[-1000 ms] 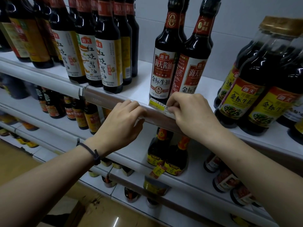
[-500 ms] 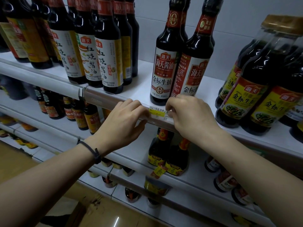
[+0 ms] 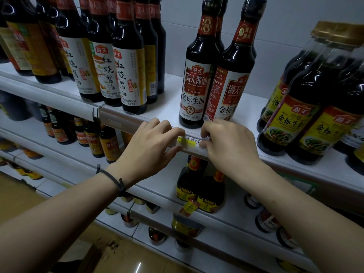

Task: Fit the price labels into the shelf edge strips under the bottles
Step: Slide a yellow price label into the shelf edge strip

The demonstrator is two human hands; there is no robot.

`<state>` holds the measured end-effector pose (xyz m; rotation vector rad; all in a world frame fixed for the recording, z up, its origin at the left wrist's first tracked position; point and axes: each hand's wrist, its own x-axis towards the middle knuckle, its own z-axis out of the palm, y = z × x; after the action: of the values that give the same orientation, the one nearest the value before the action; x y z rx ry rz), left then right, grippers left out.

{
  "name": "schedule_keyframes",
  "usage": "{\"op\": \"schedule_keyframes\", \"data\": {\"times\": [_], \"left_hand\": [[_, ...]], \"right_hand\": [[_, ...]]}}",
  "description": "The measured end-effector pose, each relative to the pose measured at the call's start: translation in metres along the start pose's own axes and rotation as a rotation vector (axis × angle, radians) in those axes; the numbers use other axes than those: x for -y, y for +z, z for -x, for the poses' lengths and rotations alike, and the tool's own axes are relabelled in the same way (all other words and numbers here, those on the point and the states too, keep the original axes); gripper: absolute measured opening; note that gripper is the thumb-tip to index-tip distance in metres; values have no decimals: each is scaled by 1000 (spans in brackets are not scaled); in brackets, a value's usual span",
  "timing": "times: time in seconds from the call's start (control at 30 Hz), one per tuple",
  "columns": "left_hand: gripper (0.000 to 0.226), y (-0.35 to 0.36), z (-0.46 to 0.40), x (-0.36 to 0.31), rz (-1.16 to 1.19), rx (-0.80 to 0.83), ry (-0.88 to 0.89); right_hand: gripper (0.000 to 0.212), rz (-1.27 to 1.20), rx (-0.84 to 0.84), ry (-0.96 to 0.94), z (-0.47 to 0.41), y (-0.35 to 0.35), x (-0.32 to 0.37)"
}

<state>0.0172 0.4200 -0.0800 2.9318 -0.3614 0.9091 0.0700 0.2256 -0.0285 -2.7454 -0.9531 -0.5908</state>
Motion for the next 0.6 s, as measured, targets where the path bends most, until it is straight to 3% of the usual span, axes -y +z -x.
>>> {"op": "schedule_keyframes", "data": {"times": [0.6], "left_hand": [[33,3,-9,-2,7,44,-42]], "right_hand": [[9,48,43,0,2,-7,-10]]}}
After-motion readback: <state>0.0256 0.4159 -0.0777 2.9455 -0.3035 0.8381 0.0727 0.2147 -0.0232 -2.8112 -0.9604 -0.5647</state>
